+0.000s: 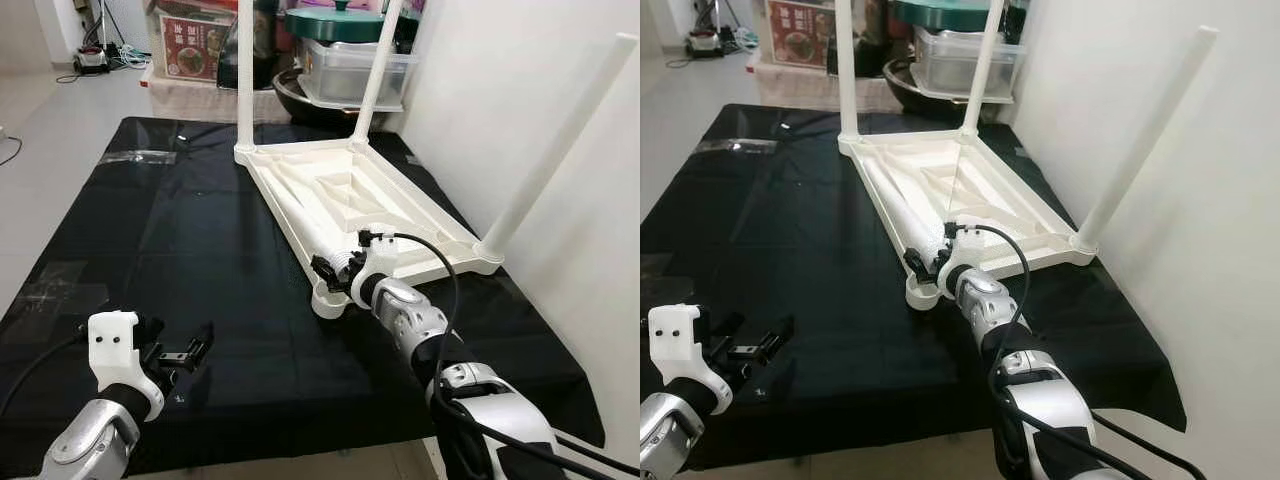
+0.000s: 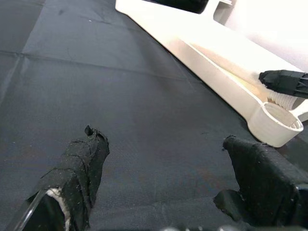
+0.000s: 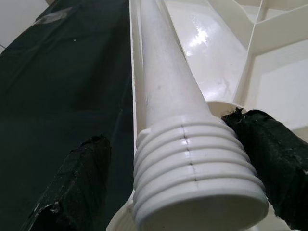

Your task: Building children table

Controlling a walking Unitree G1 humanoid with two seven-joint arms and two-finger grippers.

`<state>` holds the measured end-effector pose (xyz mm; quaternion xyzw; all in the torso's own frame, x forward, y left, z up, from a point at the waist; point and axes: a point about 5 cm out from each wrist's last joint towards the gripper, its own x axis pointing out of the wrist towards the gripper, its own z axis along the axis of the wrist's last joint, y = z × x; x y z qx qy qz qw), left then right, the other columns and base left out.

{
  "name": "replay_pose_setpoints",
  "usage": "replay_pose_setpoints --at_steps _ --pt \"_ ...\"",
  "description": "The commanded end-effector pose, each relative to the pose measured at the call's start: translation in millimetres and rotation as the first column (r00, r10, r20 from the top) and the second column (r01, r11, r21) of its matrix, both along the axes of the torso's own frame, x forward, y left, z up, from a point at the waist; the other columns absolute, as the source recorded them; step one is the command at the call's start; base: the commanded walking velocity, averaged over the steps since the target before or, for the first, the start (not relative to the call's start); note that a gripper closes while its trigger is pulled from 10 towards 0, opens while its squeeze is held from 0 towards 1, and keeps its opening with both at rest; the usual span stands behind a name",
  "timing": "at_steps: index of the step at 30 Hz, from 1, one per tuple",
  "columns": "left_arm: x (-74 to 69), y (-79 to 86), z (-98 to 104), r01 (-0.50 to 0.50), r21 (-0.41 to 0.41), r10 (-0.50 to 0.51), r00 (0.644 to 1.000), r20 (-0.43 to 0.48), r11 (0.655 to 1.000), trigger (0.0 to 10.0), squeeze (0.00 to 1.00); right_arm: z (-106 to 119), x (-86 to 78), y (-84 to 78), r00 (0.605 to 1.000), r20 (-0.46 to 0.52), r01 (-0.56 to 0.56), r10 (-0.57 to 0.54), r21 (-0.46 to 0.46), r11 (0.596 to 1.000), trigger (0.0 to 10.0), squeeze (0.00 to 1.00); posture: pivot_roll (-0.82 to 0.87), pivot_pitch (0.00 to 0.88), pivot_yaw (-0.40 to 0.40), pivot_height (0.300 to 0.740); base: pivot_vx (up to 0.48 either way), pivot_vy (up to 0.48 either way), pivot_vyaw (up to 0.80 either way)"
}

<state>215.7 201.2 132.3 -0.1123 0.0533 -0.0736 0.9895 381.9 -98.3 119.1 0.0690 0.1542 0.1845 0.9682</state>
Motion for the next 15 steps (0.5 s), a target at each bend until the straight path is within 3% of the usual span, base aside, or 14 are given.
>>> replay_pose_setpoints --at_steps 1,9,10,11,12,13,14,15 --pt "-0.5 -1.3 -2.2 0.006 0.0 -0.006 1.0 -0.015 1.0 10.0 0.0 -2.8 -0.4 -1.6 1.0 -0.008 0.007 -0.008 -0.008 1.0 10.0 0.0 0.16 0.0 -0.149 0.74 0.0 0.0 0.0" --pt "-0.4 -1.4 -2.1 0.007 0.001 -0.007 1.0 -0.015 1.0 10.0 0.0 -3.4 -0.3 -2.9 1.0 -0.007 0.018 -0.018 -0.004 1.0 10.0 0.0 0.16 0.0 -0.149 0.74 0.0 0.0 0.0" --pt "-0.4 -1.5 -2.1 0.007 0.002 -0.007 1.0 -0.015 1.0 10.0 0.0 -2.5 0.1 -2.8 1.0 0.0 0.021 -0.021 0.001 1.0 6.5 0.0 0.16 0.0 -0.15 0.74 0.0 0.0 0.0" --pt "-0.4 -1.5 -2.1 0.007 0.002 -0.007 1.0 -0.015 1.0 10.0 0.0 -2.5 0.1 -2.8 1.0 0.0 0.021 -0.021 0.001 1.0 6.5 0.0 0.16 0.0 -0.15 0.74 0.0 0.0 0.0" --pt "-0.5 -1.7 -2.1 0.007 0.002 -0.007 1.0 -0.016 1.0 10.0 0.0 -1.9 0.4 -2.6 1.0 0.006 0.023 -0.023 0.005 1.0 1.1 0.0 0.16 0.0 -0.152 0.74 0.0 0.0 0.0" --pt "-0.5 -1.7 -2.1 0.007 0.002 -0.007 1.0 -0.016 1.0 10.0 0.0 -1.9 0.4 -2.6 1.0 0.006 0.023 -0.023 0.005 1.0 1.1 0.0 0.16 0.0 -0.152 0.74 0.0 0.0 0.0" --pt "-0.5 -1.9 -2.0 0.007 0.002 -0.007 1.0 -0.015 1.0 10.0 0.0 -1.0 0.8 -2.7 0.999 0.016 0.034 -0.035 0.017 0.999 0.0 0.0 0.16 0.0 -0.153 0.74 0.0 0.0 0.0" --pt "-0.5 -2.0 -2.0 0.006 0.002 -0.006 1.0 -0.015 1.0 10.0 0.0 0.1 1.1 -2.5 0.999 0.026 0.042 -0.043 0.031 0.999 0.0 0.0 0.16 0.0 -0.153 0.74 0.0 0.0 0.0"
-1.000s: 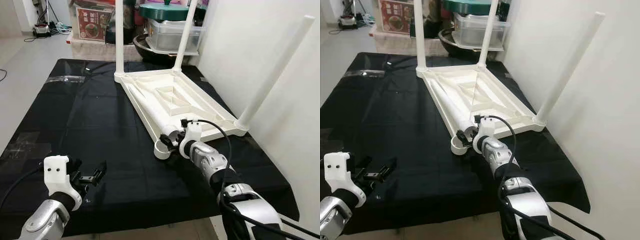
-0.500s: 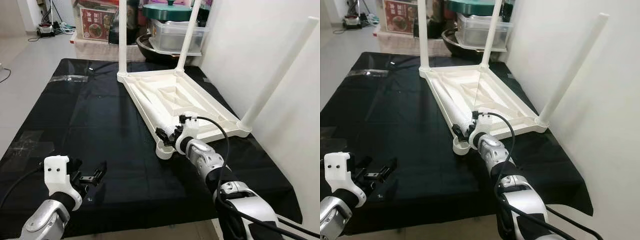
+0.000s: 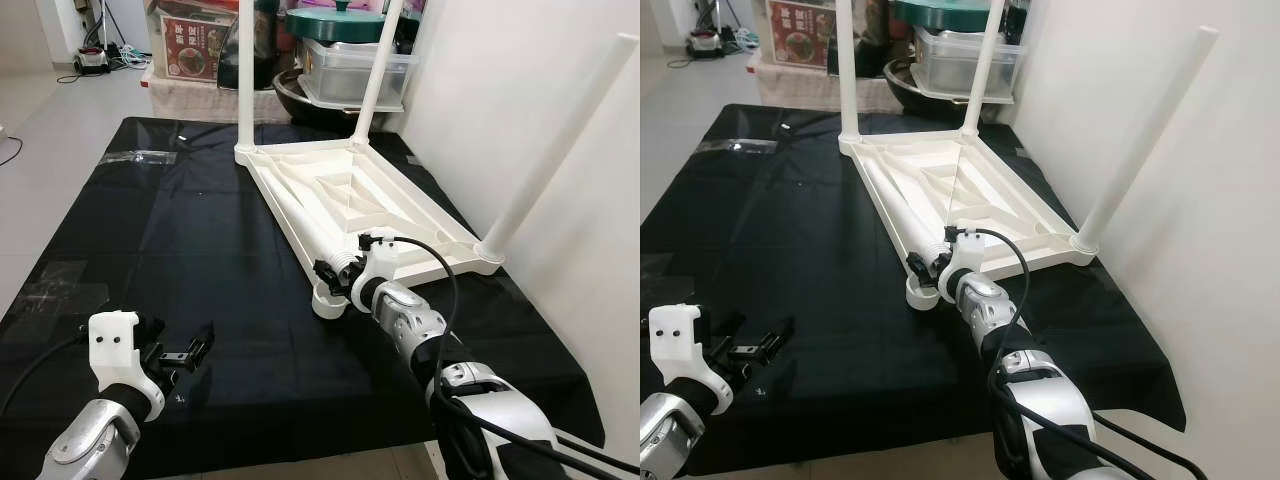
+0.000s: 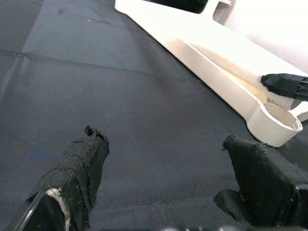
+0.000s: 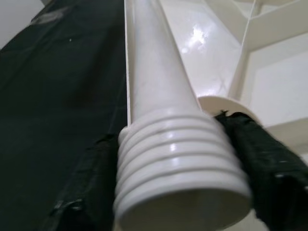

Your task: Building children table

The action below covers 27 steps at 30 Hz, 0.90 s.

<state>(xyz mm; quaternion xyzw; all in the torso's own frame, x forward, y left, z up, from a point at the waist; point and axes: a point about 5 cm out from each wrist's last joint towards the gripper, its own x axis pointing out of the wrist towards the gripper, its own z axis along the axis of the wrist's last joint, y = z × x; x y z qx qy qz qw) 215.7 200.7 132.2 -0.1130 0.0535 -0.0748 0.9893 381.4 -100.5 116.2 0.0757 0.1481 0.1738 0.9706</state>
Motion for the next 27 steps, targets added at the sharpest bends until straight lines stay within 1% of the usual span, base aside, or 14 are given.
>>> replay_pose_setpoints --at_steps 1,8,11,14,15,16,18,19,21,22,23,24,25,27 --pt "-0.6 -1.5 -2 0.004 0.004 -0.004 1.0 -0.015 1.0 10.0 0.0 3 1.6 -0.3 1.0 0.018 0.018 -0.019 0.019 1.0 0.0 0.0 0.16 0.0 -0.153 0.74 0.0 0.0 0.0" --pt "-0.4 -1.3 -2 0.003 0.003 -0.003 1.0 -0.015 1.0 10.0 0.0 4 0.8 1.9 0.999 0.043 0.017 -0.02 0.064 0.998 0.0 0.0 0.16 0.0 -0.15 0.74 0.0 0.0 0.0" --pt "0.2 -0.2 -3 0.006 0.006 -0.006 1.0 -0.017 1.0 10.0 0.0 -1 -3.0 4.8 0.999 0.04 0.005 -0.009 0.094 0.996 0.0 0.0 0.15 0.0 -0.147 0.74 0.0 0.0 0.0" --pt "0.4 0.8 -3 0.006 0.009 -0.006 1.0 -0.021 1.0 10.0 0.0 3 -2.1 5.0 0.999 0.048 0.006 -0.012 0.136 0.991 0.0 0.0 0.15 0.0 -0.145 0.74 0.0 0.0 0.0" --pt "0.6 1.8 -3 -0.001 -0.005 0.001 1.0 -0.017 1.0 10.0 0.0 10 -0.2 5.0 0.998 0.064 -0.001 -0.012 0.196 0.981 0.0 0.0 0.15 0.0 -0.141 0.74 0.0 0.0 0.0" --pt "0.6 1.8 -3 -0.001 -0.005 0.001 1.0 -0.017 1.0 10.0 0.0 10 -0.2 5.0 0.998 0.064 -0.001 -0.012 0.196 0.981 0.0 0.0 0.15 0.0 -0.141 0.74 0.0 0.0 0.0" --pt "1.5 5.7 3 -0.02 -0.085 0.021 1.0 0.011 0.996 10.0 0.0 30 1.6 4.4 0.991 0.128 -0.078 0.033 0.365 0.928 0.0 0.0 0.13 0.0 -0.126 0.74 0.0 0.0 0.0" --pt "1.5 5.7 3 -0.02 -0.085 0.021 1.0 0.011 0.996 10.0 0.0 30 1.6 4.4 0.991 0.128 -0.078 0.033 0.365 0.928 0.0 0.0 0.13 0.0 -0.126 0.74 0.0 0.0 0.0" --pt "3.0 7.4 10 -0.023 -0.18 0.032 0.998 0.048 0.983 10.0 0.0 40 -0.4 -0.4 0.982 0.171 -0.154 0.082 0.463 0.873 0.0 0.0 0.12 0.0 -0.126 0.74 0.0 0.0 0.0" --pt "3.0 7.4 10 -0.023 -0.18 0.032 0.998 0.048 0.983 10.0 0.0 40 -0.4 -0.4 0.982 0.171 -0.154 0.082 0.463 0.873 0.0 0.0 0.12 0.0 -0.126 0.74 0.0 0.0 0.0" --pt "5.5 7.3 17 -0.018 -0.267 0.042 0.996 0.083 0.963 10.0 0.0 42 -1.7 -5.7 0.979 0.18 -0.171 0.093 0.491 0.854 0.0 0.0 0.12 0.0 -0.123 0.74 0.0 0.0 0.0" --pt "5.5 7.3 17 -0.018 -0.267 0.042 0.996 0.083 0.963 10.0 0.0 42 -1.7 -5.7 0.979 0.18 -0.171 0.093 0.491 0.854 0.0 0.0 0.12 0.0 -0.123 0.74 0.0 0.0 0.0" --pt "11.4 3.8 31 0.023 -0.423 0.047 0.987 0.156 0.906 10.0 0.0 43 -4.7 -14.6 0.977 0.187 -0.192 0.107 0.534 0.823 0.0 0.0 0.11 0.0 -0.117 0.74 0.0 0.0 0.0" --pt "11.4 3.8 31 0.023 -0.423 0.047 0.987 0.156 0.906 10.0 0.0 43 -4.7 -14.6 0.977 0.187 -0.192 0.107 0.534 0.823 0.0 0.0 0.11 0.0 -0.117 0.74 0.0 0.0 0.0"
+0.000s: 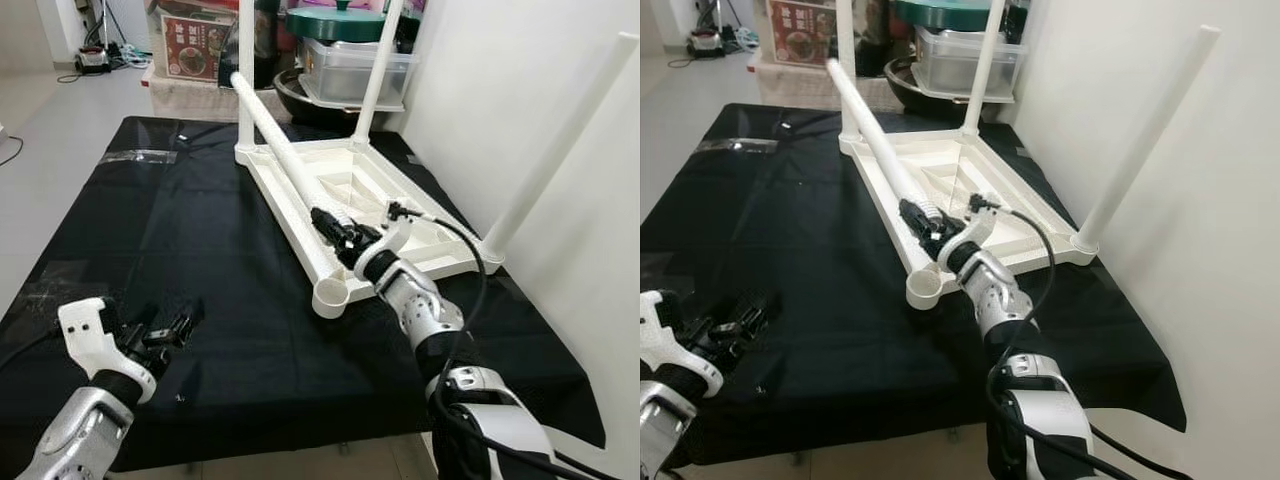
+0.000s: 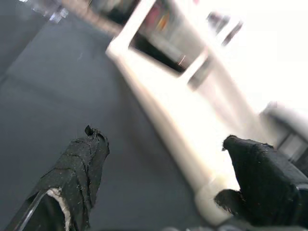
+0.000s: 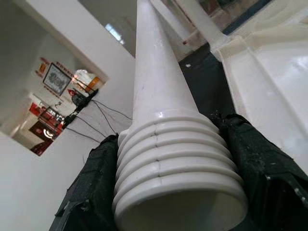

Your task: Building children table

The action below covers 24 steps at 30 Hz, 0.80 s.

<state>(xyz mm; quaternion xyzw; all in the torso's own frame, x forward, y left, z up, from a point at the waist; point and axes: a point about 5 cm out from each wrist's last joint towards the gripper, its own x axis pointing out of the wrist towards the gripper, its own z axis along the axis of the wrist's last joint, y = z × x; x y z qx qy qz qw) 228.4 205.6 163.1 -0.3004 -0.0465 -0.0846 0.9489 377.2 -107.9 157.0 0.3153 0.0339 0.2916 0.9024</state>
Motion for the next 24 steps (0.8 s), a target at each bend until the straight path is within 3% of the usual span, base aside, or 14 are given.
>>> replay_pose_setpoints --at_steps 1,2,4,6,8,9,11,13,16,20,21,24 --pt "2.9 -5.4 9 0.031 -0.142 -0.023 0.998 0.056 0.989 10.0 0.0 2 -5.6 -7.5 0.999 0.018 -0.051 0.05 0.059 0.997 0.0 0.0 0.1 0.0 -0.109 0.74 0.0 0.0 0.0" --pt "6.1 -9.5 17 0.063 -0.24 -0.037 0.993 0.111 0.969 10.0 0.0 2 -12.4 -5.1 0.992 0.031 -0.125 0.123 0.079 0.989 0.0 0.0 0.09 0.0 -0.102 0.74 0.0 0.0 0.0" --pt "6.1 -9.5 17 0.063 -0.24 -0.037 0.993 0.111 0.969 10.0 0.0 2 -12.4 -5.1 0.992 0.031 -0.125 0.123 0.079 0.989 0.0 0.0 0.09 0.0 -0.102 0.74 0.0 0.0 0.0" --pt "8.9 -24.4 37 0.219 -0.4 -0.121 0.959 0.257 0.89 10.0 0.0 -4 -28.2 1.2 0.963 0.051 -0.267 0.263 0.079 0.96 0.0 0.0 0.09 0.0 -0.102 0.74 0.0 0.0 0.0" --pt "7.7 -37.3 45 0.355 -0.467 -0.204 0.917 0.343 0.81 10.0 0.0 -7 -37.9 5.4 0.936 0.061 -0.35 0.346 0.084 0.933 0.0 0.0 0.08 0.0 -0.094 0.74 0.0 0.0 0.0" --pt "7.7 -37.3 45 0.355 -0.467 -0.204 0.917 0.343 0.81 10.0 0.0 -7 -37.9 5.4 0.936 0.061 -0.35 0.346 0.084 0.933 0.0 0.0 0.08 0.0 -0.094 0.74 0.0 0.0 0.0" --pt "8.1 -45.1 41 0.412 -0.496 -0.258 0.901 0.35 0.765 10.0 0.0 -4 -46.1 8.2 0.91 0.083 -0.413 0.406 0.104 0.905 0.0 0.0 0.08 0.0 -0.091 0.74 0.0 0.0 0.0" --pt "8.1 -45.1 41 0.412 -0.496 -0.258 0.901 0.35 0.765 10.0 0.0 -4 -46.1 8.2 0.91 0.083 -0.413 0.406 0.104 0.905 0.0 0.0 0.08 0.0 -0.091 0.74 0.0 0.0 0.0" --pt "14.3 -45.9 33 0.384 -0.56 -0.243 0.919 0.311 0.734 10.0 0.0 3 -70.0 16.4 0.81 0.143 -0.582 0.569 0.074 0.81 0.0 0.0 0.08 0.0 -0.088 0.74 0.0 0.0 0.0" --pt "15.5 -43.9 34 0.371 -0.573 -0.235 0.925 0.299 0.731 10.0 0.0 3 -71.9 17.3 0.81 0.135 -0.583 0.57 0.086 0.808 0.0 0.0 0.08 0.0 -0.092 0.74 0.0 0.0 0.0" --pt "14.5 -43.0 34 0.371 -0.577 -0.234 0.925 0.299 0.728 10.0 0.0 3 -68.0 15.7 0.83 0.127 -0.555 0.543 0.1 0.826 0.0 0.0 0.09 0.0 -0.094 0.74 0.0 0.0 0.0" --pt "10.9 -40.9 37 0.378 -0.585 -0.238 0.922 0.305 0.717 10.0 0.0 6 -67.0 13.3 0.838 0.136 -0.543 0.528 0.125 0.83 0.0 0.0 0.09 0.0 -0.094 0.74 0.0 0.0 0.0"
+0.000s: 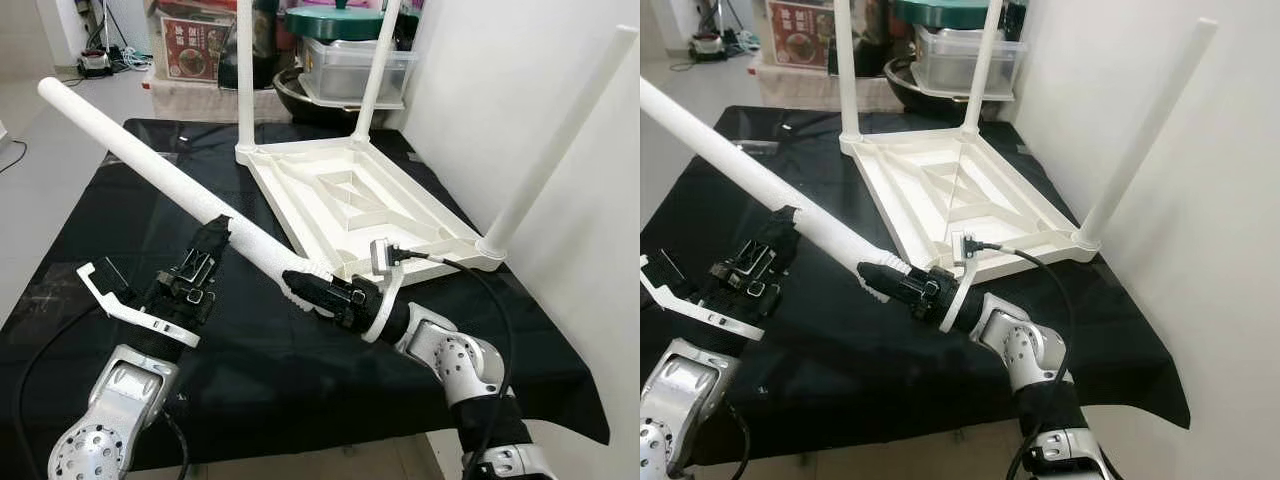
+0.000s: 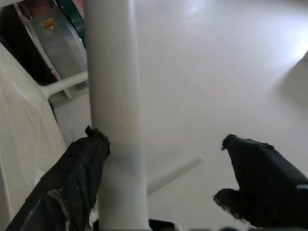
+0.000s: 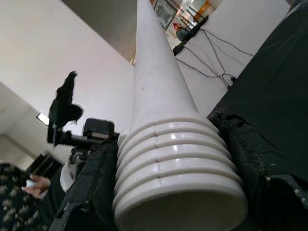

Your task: Building children table

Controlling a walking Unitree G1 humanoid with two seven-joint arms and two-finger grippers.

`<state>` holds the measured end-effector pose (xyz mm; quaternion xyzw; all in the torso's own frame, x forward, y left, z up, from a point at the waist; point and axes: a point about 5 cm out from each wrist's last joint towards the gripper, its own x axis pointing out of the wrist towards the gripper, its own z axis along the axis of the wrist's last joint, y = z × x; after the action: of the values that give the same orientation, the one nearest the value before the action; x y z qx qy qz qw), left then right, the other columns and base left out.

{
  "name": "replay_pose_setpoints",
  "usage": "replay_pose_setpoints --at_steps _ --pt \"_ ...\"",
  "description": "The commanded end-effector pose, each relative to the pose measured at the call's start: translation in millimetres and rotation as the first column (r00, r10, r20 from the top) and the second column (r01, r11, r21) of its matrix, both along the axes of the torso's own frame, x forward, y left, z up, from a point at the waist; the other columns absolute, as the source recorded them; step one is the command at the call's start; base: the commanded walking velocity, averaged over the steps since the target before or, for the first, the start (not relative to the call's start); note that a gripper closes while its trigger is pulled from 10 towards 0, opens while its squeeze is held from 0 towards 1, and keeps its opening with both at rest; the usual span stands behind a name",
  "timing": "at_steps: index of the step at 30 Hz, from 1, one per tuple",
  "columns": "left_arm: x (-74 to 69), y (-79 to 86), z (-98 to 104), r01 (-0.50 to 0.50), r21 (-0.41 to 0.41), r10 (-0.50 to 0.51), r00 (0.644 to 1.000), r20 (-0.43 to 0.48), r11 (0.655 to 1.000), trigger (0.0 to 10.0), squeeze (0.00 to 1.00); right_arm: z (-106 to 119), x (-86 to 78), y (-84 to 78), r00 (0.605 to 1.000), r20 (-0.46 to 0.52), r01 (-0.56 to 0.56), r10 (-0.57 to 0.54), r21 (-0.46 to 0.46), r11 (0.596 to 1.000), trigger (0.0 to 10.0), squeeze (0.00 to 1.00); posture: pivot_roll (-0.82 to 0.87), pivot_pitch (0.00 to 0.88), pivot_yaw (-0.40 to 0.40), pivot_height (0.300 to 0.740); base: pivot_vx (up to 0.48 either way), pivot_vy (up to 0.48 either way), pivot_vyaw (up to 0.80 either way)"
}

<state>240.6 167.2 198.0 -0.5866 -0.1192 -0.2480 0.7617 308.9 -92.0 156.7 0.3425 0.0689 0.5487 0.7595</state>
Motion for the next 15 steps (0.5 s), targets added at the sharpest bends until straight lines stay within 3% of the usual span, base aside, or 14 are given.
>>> replay_pose_setpoints --at_steps 1,4,6,8,11,15 --pt "-3.8 0.1 2 0.006 -0.02 -0.006 1.0 -0.001 1.0 10.0 0.0 9 -4.1 -1.1 0.999 0.03 -0.036 0.035 0.034 0.999 0.0 0.0 0.09 0.0 -0.095 0.74 0.0 0.0 0.0" --pt "-3.8 0.1 2 0.006 -0.02 -0.006 1.0 -0.001 1.0 10.0 0.0 9 -4.1 -1.1 0.999 0.03 -0.036 0.035 0.034 0.999 0.0 0.0 0.09 0.0 -0.095 0.74 0.0 0.0 0.0" --pt "-3.1 13.8 6 -0.021 0.007 0.021 1.0 0.012 1.0 10.0 0.0 4 -22.9 1.2 0.984 0.047 -0.172 0.172 -0.011 0.985 0.0 0.0 0.09 0.0 -0.095 0.74 0.0 0.0 0.0" --pt "-2.6 17.2 8 -0.027 0.014 0.027 0.999 0.018 1.0 10.0 0.0 2 -27.5 0.9 0.979 0.047 -0.2 0.201 -0.022 0.98 0.0 0.0 0.09 0.0 -0.095 0.74 0.0 0.0 0.0" --pt "1.9 35.7 13 -0.054 0.052 0.052 0.998 0.029 0.997 10.0 0.0 -3 -40.9 -3.9 0.955 0.049 -0.288 0.292 -0.077 0.954 0.0 0.0 0.09 0.0 -0.092 0.74 0.0 0.0 0.0" --pt "4.5 40.3 13 -0.049 0.089 0.048 0.999 0.019 0.995 10.0 0.0 -5 -44.1 -6.1 0.945 0.055 -0.314 0.322 -0.11 0.943 0.0 0.0 0.09 0.0 -0.092 0.74 0.0 0.0 0.0"
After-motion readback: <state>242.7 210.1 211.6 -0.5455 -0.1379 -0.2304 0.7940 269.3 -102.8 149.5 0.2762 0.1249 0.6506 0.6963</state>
